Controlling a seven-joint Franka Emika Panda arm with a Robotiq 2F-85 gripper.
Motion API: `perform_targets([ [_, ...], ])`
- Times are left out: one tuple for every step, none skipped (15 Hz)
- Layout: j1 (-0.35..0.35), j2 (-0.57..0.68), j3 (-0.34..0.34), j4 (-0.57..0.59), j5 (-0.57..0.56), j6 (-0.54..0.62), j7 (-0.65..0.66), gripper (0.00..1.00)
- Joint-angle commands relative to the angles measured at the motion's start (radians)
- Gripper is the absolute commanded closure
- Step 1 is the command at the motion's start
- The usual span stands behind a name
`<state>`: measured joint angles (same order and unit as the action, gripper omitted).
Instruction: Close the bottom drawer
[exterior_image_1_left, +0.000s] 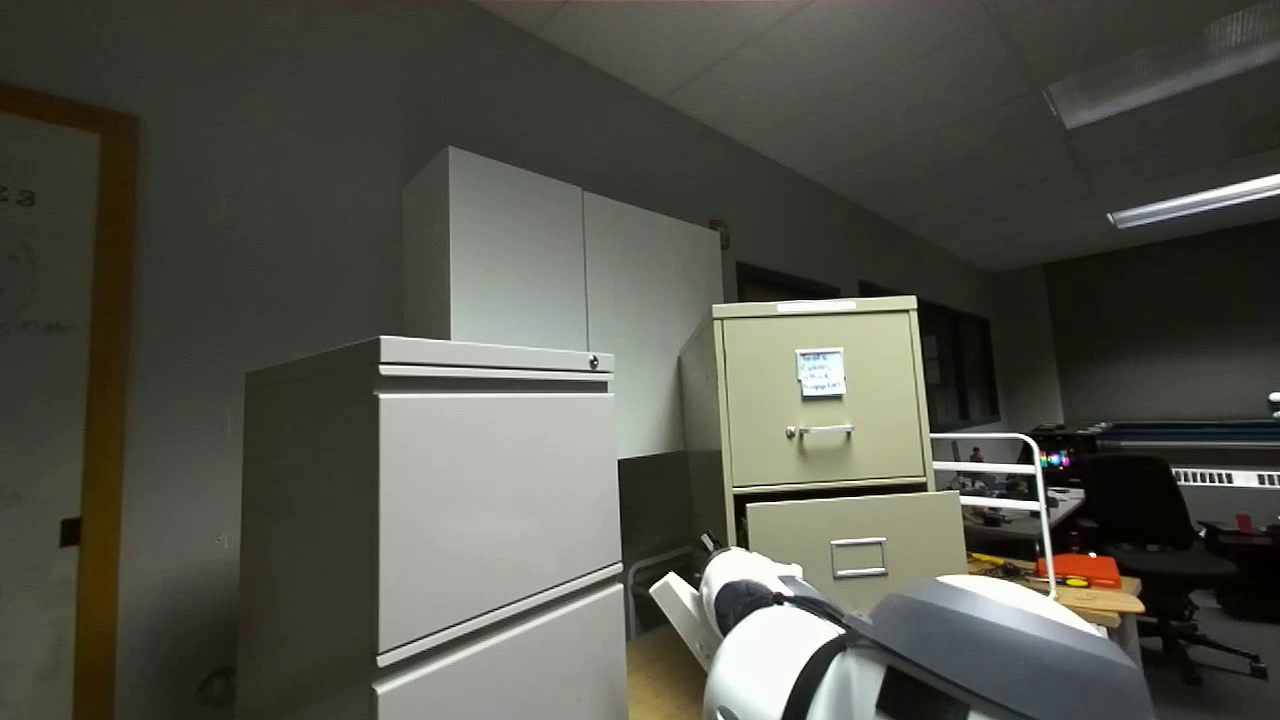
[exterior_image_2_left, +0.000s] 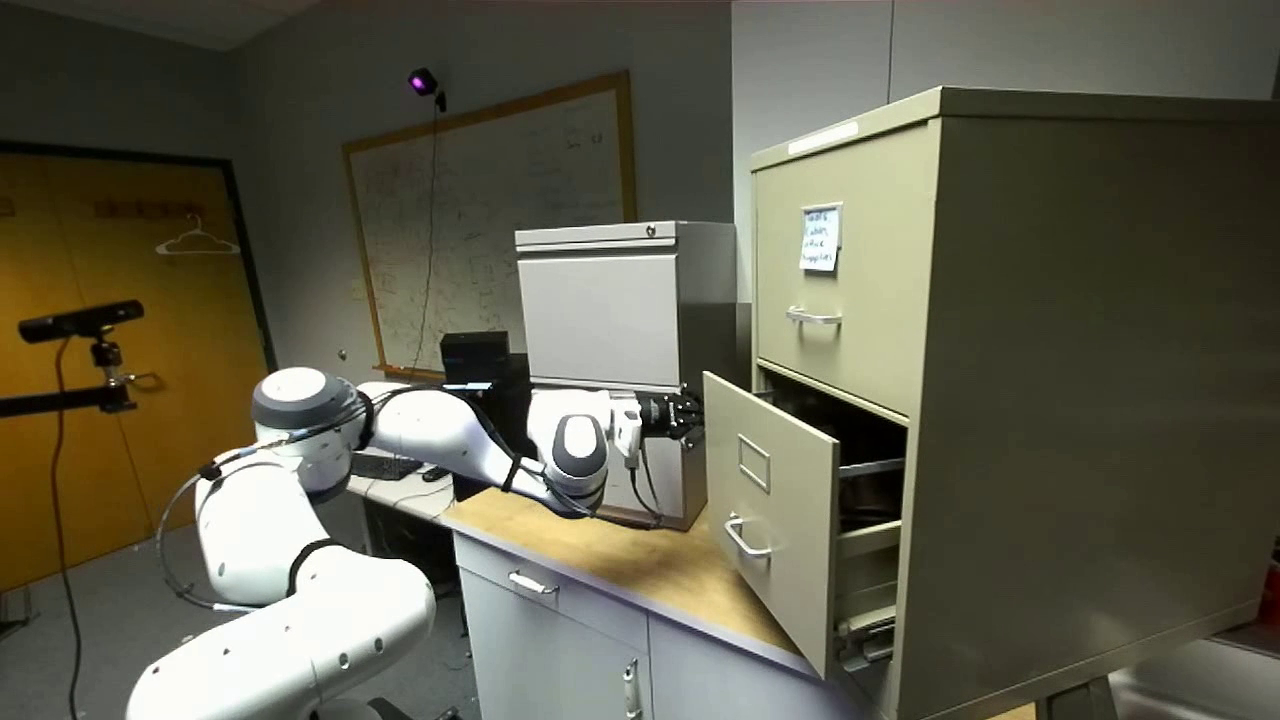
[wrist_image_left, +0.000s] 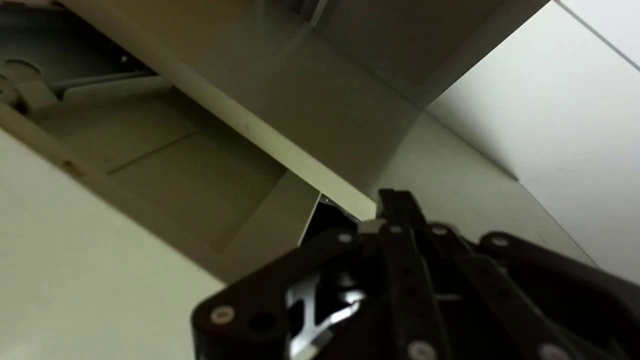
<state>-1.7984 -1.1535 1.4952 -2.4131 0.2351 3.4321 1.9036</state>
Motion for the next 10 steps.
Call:
perform_targets([
  [-0.019,0.090,-0.006,0.034,0.014,-0.002,-0.076,1.00],
  [0.000,0.097,-0.015,0.021,0.017,0.001,-0.086,1.00],
  [0.018,0.111,-0.022,0.007,0.018,0.009,-0.097,1.00],
  [0.036,0.119,-0.029,-0.008,0.022,0.016,-0.109,1.00],
  [0.059,0.131,-0.038,-0.025,0.024,0.026,-0.123,1.00],
  [0.081,0.134,-0.047,-0.041,0.031,0.033,-0.135,1.00],
  [0.112,0.147,-0.061,-0.066,0.036,0.050,-0.151,1.00],
  [0.158,0.146,-0.085,-0.072,0.044,0.022,-0.167,1.00],
  [0.201,0.155,-0.104,-0.095,0.048,0.023,-0.183,1.00],
  [0.237,0.161,-0.122,-0.113,0.052,0.022,-0.198,1.00],
])
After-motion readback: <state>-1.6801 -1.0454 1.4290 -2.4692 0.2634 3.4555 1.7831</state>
